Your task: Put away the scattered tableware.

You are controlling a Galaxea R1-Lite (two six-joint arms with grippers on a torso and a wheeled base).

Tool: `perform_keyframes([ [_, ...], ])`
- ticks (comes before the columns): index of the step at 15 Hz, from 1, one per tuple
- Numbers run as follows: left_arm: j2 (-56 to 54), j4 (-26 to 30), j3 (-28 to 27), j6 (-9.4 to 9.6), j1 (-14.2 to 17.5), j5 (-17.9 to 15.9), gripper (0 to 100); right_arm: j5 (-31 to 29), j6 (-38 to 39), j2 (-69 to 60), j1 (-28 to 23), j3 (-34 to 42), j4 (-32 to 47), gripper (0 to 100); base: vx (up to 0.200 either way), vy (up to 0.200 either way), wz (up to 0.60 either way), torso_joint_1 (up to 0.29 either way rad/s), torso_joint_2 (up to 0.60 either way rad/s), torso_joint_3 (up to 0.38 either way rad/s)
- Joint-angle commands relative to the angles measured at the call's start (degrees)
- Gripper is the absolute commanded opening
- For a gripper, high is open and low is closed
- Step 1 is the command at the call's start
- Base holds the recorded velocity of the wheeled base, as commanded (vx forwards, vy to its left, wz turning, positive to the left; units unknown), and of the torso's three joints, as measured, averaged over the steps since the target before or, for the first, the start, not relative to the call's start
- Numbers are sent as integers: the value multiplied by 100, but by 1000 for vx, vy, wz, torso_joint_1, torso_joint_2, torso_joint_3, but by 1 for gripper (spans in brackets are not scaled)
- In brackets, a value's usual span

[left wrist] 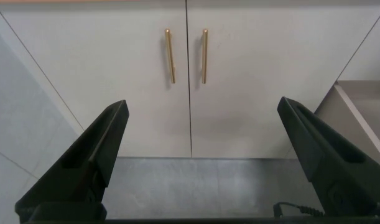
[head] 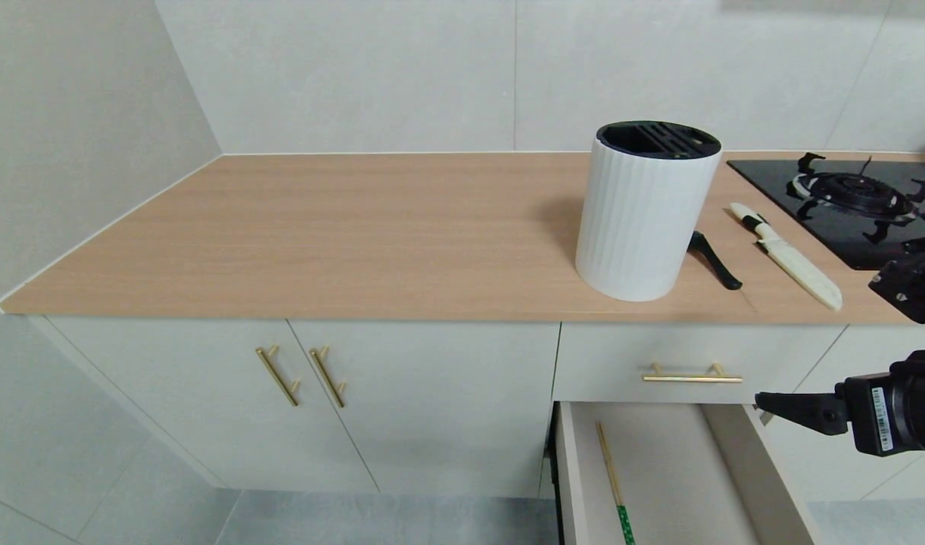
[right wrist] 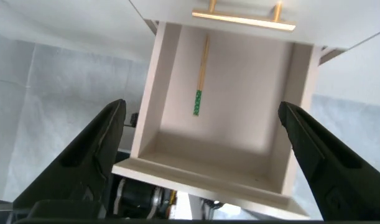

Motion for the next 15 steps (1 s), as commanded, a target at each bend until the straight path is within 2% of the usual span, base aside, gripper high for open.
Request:
perform_keyframes([
  [1, 2, -1, 1, -1, -3, -1, 100, -11, -101, -60, -5, 19, 8, 100, 0, 0, 0, 36, -66, -32],
  [2, 2, -1, 1, -1, -3, -1, 100, -55, -321, -60, -49, 19, -1, 100, 0, 0, 0, 0, 0, 0],
  [3, 2, -1, 1, -1, -3, -1, 100, -55, -655, -16, -304, -77, -106, 100, 0, 0, 0, 0, 0, 0],
  [4, 2, -1, 1, -1, -3, -1, 100, 86, -822, 195, -770, -306, -432, 100, 0, 0, 0, 0, 0, 0],
  [6, 2, -1, 1, -1, -3, -1, 100, 736, -1165, 880, -1473, -807, -1003, 100, 0, 0, 0, 0, 0, 0],
  [7, 2, -1, 1, -1, -3, -1, 100, 1044, -1323, 1206, -1614, -1044, -1126, 100, 0, 0, 0, 0, 0, 0],
  [9, 2, -1, 1, -1, -3, -1, 100, 1290, -1481, 1830, -1631, -1536, -1354, 100, 0, 0, 0, 0, 0, 0],
  [11, 2, -1, 1, -1, -3, -1, 100, 1317, -1780, 2577, -1719, -1950, -2031, 100, 0, 0, 0, 0, 0, 0],
  [13, 2, -1, 1, -1, -3, -1, 100, 1404, -1824, 3034, -1798, -2046, -2567, 100, 0, 0, 0, 0, 0, 0],
  [15, 2, -1, 1, -1, -3, -1, 100, 1870, -1842, 3174, -1965, -2011, -2690, 100, 0, 0, 0, 0, 0, 0],
])
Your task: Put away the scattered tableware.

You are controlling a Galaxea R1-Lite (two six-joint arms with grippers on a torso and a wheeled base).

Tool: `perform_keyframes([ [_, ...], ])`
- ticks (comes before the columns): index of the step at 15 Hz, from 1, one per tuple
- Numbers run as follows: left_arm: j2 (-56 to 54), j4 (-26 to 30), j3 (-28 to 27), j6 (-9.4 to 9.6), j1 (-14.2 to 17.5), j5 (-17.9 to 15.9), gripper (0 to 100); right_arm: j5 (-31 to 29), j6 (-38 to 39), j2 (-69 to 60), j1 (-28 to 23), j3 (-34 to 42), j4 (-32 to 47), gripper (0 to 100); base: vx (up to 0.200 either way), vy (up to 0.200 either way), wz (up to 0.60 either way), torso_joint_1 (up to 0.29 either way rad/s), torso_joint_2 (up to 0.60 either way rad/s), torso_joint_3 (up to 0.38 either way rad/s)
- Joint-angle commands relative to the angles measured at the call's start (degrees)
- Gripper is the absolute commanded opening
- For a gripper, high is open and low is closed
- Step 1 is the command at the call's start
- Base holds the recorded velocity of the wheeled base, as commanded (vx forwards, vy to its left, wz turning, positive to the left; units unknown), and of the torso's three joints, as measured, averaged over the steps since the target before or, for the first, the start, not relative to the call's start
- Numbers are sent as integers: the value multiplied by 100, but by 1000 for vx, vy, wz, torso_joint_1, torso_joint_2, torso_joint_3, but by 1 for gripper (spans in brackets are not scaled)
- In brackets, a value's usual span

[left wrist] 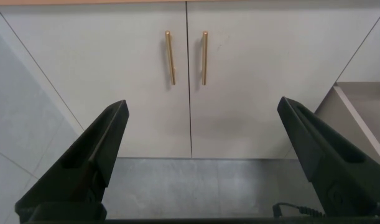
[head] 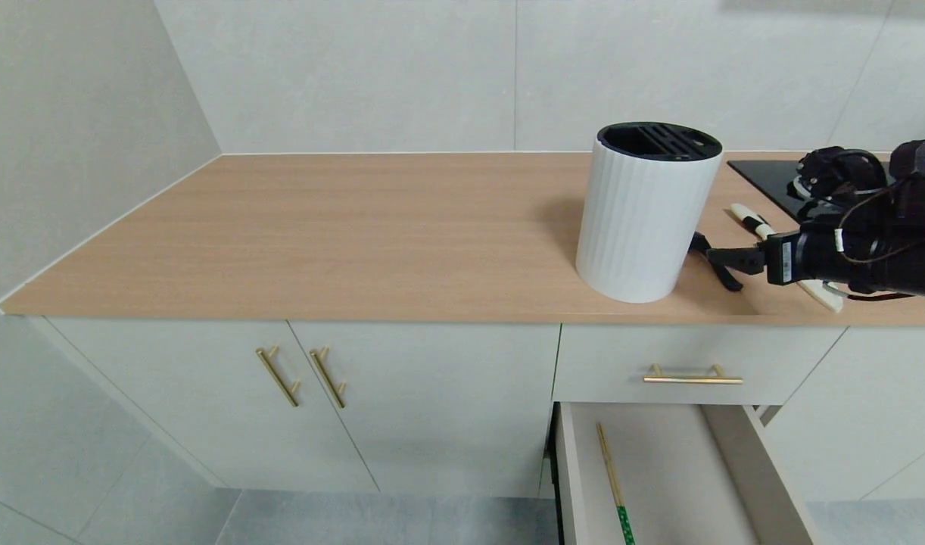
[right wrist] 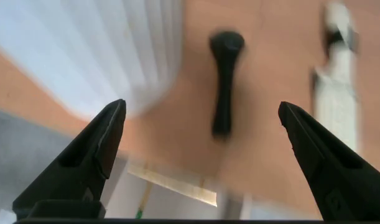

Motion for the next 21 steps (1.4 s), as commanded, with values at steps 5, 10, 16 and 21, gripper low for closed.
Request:
perform_keyframes([
  [5, 2, -1, 1, -1, 2, 0, 100, 174, -17, 717, -316, -117, -327, 100, 0, 0, 0, 0, 0, 0],
  [10, 2, -1, 1, -1, 2, 0, 100, 139, -26, 910, -263, -144, -388, 100, 0, 0, 0, 0, 0, 0],
  [16, 2, -1, 1, -1, 2, 0, 100, -1, -17, 1227, -184, -302, -406, 100, 0, 0, 0, 0, 0, 0],
  [21, 2, -1, 1, -1, 2, 0, 100, -1, -8, 1332, -184, -302, -599, 100, 0, 0, 0, 0, 0, 0],
])
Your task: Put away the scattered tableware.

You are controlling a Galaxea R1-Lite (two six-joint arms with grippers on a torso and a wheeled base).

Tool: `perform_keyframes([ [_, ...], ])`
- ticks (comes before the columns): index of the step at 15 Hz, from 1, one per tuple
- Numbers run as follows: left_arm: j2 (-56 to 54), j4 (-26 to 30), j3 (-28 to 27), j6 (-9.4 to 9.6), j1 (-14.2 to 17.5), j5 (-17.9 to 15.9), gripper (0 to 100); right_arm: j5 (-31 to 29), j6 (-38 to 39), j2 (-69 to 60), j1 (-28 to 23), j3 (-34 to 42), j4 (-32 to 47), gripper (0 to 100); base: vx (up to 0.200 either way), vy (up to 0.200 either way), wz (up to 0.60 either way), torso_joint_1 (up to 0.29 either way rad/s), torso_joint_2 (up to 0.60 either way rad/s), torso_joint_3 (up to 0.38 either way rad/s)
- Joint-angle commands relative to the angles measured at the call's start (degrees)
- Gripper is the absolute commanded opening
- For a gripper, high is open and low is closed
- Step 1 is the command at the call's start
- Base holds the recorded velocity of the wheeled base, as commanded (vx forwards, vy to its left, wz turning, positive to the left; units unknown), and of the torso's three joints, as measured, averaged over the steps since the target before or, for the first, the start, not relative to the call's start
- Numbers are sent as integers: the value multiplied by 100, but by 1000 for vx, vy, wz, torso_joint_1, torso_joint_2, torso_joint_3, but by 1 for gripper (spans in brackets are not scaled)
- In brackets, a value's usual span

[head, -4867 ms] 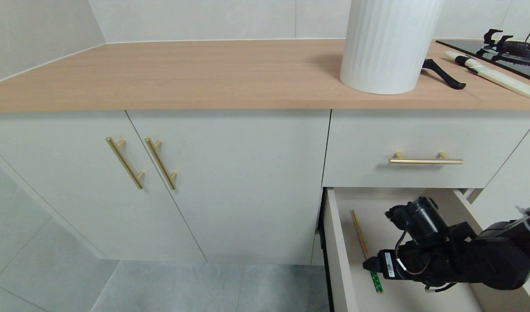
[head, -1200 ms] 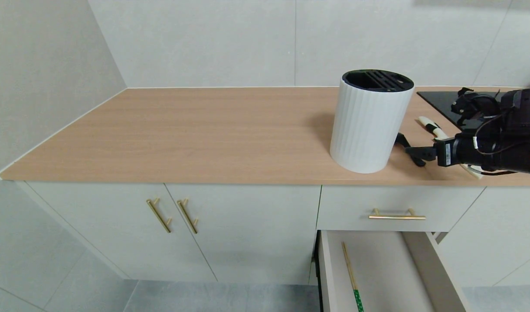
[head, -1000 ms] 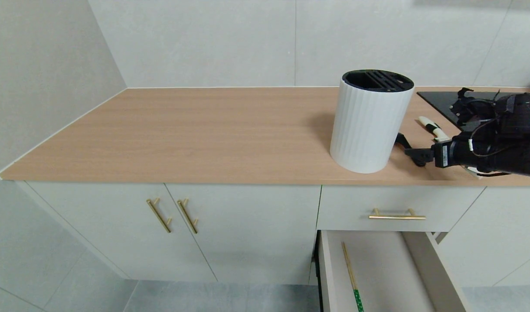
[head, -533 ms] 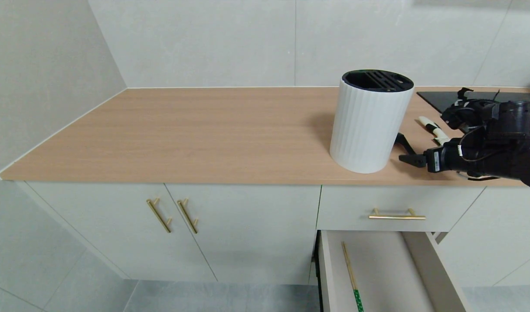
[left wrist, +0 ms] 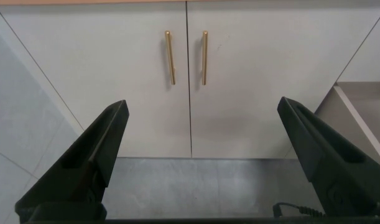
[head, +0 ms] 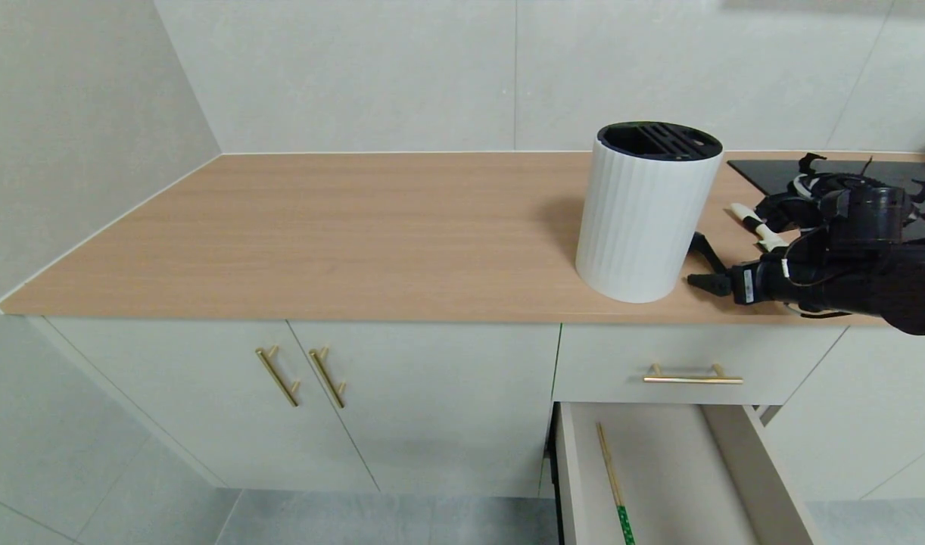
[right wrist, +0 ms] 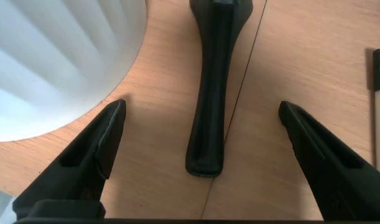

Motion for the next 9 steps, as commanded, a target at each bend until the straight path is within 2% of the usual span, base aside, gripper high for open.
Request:
perform_keyframes([
  [1, 2, -1, 1, 2, 2, -1, 100, 4, 0, 60, 1, 5, 5, 100, 0, 0, 0, 0, 0, 0],
  [3, 2, -1, 1, 2, 2, -1, 100, 4, 0, 78, 1, 5, -3, 100, 0, 0, 0, 0, 0, 0],
  [4, 2, -1, 1, 2, 2, -1, 100, 4, 0, 78, 1, 5, -3, 0, 0, 0, 0, 0, 0, 0],
  [9, 2, -1, 1, 2, 2, -1, 100, -5, -8, 86, 72, 32, 5, 0, 0, 0, 0, 0, 0, 0],
])
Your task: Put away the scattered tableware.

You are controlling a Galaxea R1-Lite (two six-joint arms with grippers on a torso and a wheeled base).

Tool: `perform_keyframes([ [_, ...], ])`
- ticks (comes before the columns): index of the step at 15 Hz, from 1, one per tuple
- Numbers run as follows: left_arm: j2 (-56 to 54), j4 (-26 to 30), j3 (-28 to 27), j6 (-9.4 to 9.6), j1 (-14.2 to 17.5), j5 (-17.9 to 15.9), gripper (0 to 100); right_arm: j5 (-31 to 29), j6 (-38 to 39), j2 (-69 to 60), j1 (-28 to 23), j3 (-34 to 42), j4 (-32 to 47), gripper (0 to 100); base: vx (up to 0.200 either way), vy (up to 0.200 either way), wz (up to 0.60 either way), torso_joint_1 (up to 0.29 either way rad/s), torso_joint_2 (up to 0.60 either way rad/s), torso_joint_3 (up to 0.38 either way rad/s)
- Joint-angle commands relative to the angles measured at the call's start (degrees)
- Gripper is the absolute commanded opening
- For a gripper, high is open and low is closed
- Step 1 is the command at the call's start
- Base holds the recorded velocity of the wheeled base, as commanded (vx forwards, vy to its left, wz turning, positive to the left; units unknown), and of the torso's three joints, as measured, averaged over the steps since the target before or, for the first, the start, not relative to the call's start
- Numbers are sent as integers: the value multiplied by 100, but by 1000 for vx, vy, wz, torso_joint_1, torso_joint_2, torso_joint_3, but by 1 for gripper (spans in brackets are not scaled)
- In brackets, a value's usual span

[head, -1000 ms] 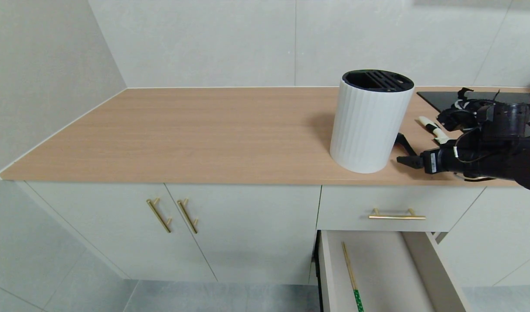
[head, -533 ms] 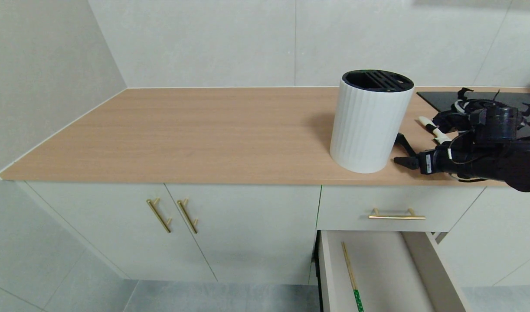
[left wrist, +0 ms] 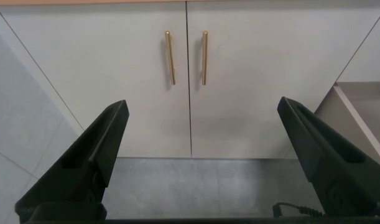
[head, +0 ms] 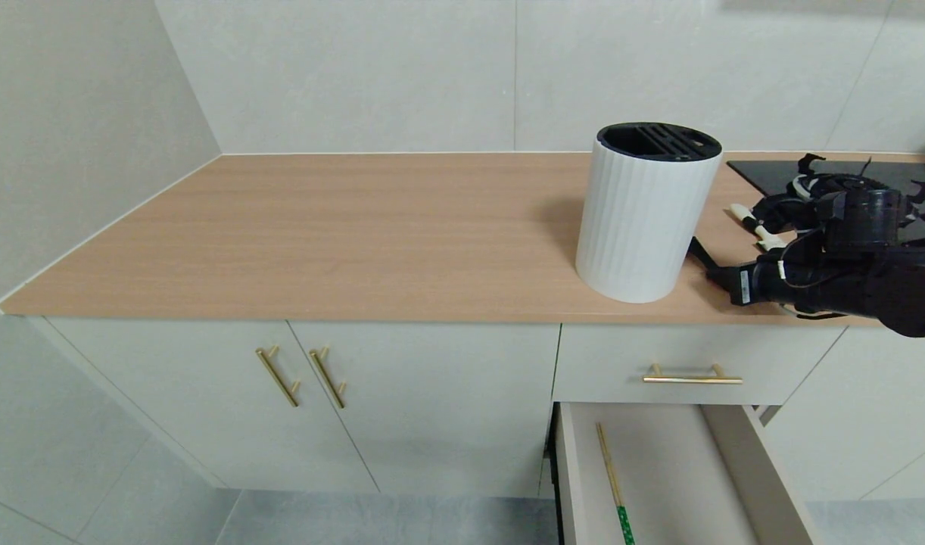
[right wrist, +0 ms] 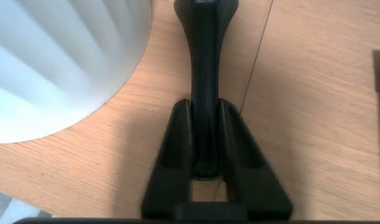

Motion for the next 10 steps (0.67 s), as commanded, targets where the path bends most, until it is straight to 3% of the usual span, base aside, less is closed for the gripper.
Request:
perform_keyframes([
  [1, 2, -1, 1, 2, 2, 0, 100, 0, -8, 6, 22, 5, 19, 0, 0, 0, 0, 0, 0, 0],
  [7, 2, -1, 1, 2, 2, 0, 100, -150, 229, -425, 22, 119, 133, 0, 0, 0, 0, 0, 0, 0],
  [10, 2, -1, 1, 2, 2, 0, 100, -150, 686, -1401, 101, 594, 652, 0, 0, 0, 0, 0, 0, 0],
])
